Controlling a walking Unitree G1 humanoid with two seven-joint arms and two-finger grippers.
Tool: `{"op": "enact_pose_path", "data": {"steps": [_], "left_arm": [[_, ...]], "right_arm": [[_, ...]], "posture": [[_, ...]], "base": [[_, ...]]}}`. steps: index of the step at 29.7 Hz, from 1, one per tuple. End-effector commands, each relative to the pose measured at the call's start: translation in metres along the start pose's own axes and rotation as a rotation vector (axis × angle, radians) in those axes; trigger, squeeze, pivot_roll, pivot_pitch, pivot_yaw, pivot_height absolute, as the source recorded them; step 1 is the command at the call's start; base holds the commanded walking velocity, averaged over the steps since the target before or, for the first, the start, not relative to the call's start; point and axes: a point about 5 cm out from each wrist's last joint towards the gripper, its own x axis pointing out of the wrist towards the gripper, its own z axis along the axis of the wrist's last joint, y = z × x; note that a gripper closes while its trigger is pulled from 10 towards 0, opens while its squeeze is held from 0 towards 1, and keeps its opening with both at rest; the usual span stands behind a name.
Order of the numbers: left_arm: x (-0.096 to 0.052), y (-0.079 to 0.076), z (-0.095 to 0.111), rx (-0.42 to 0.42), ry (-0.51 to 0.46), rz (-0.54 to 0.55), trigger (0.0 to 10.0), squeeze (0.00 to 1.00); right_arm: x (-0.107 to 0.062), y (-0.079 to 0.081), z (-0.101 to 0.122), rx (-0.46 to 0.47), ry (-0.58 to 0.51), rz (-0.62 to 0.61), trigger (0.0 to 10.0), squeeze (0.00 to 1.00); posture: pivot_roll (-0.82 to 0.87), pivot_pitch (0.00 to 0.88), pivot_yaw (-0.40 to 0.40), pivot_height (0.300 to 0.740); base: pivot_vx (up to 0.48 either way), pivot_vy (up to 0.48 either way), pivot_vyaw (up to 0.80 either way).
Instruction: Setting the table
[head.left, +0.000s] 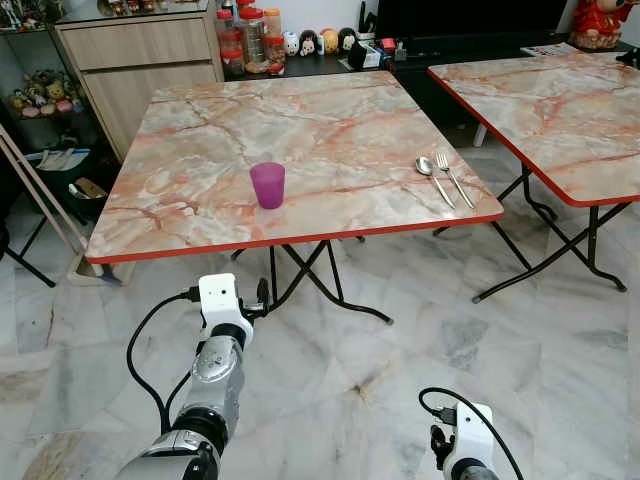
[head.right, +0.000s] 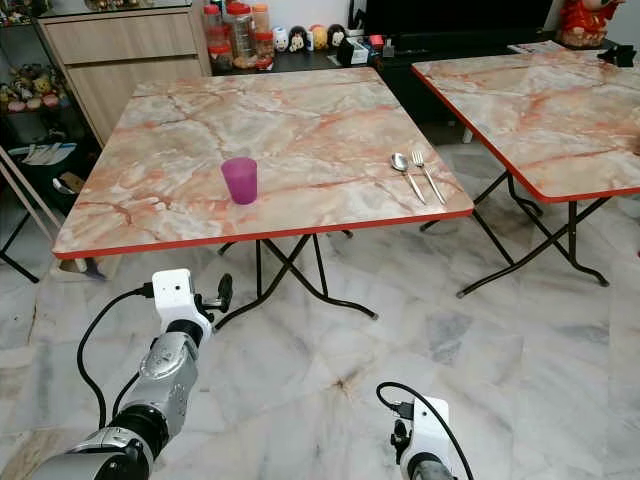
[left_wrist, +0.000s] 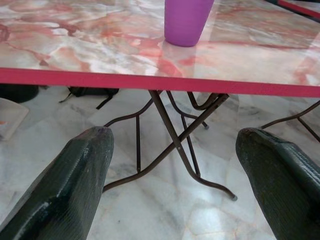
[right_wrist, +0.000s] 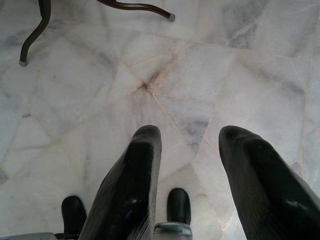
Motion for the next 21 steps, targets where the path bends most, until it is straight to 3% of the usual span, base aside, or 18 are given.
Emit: {"op": "enact_pose_path", "data": {"steps": [1, 13, 14, 21], "left_arm": [[0.0033, 0.0, 0.0068, -0.008, -0.026, 0.003, 10.0, 1.0], [0.0047, 0.0013, 0.0104, -0.008, -0.042, 0.019, 10.0, 1.0], [0.0056, 0.0026, 0.0126, 0.002, -0.052, 0.036, 10.0, 0.0], [0.0067, 0.0061, 0.0158, -0.005, -0.067, 0.066, 10.0, 0.0]], "right_arm": [[0.0008, 0.0018, 0.0014, 0.002, 0.003, 0.006, 10.0, 0.0], [0.0014, 0.0016, 0.0036, 0.002, -0.001, 0.007, 10.0, 0.0], [0.0015, 0.0015, 0.004, 0.002, -0.001, 0.006, 10.0, 0.0], [0.0015, 0.0015, 0.0042, 0.005, -0.004, 0.006, 10.0, 0.0]], "posture": [[0.01, 0.0, -0.01, 0.74], [0.01, 0.0, -0.012, 0.74], [0.01, 0.0, -0.013, 0.74], [0.01, 0.0, -0.012, 0.74]], "base": [[0.0, 0.0, 0.0], [0.0, 0.0, 0.0], [0.0, 0.0, 0.0], [0.0, 0.0, 0.0]]}}
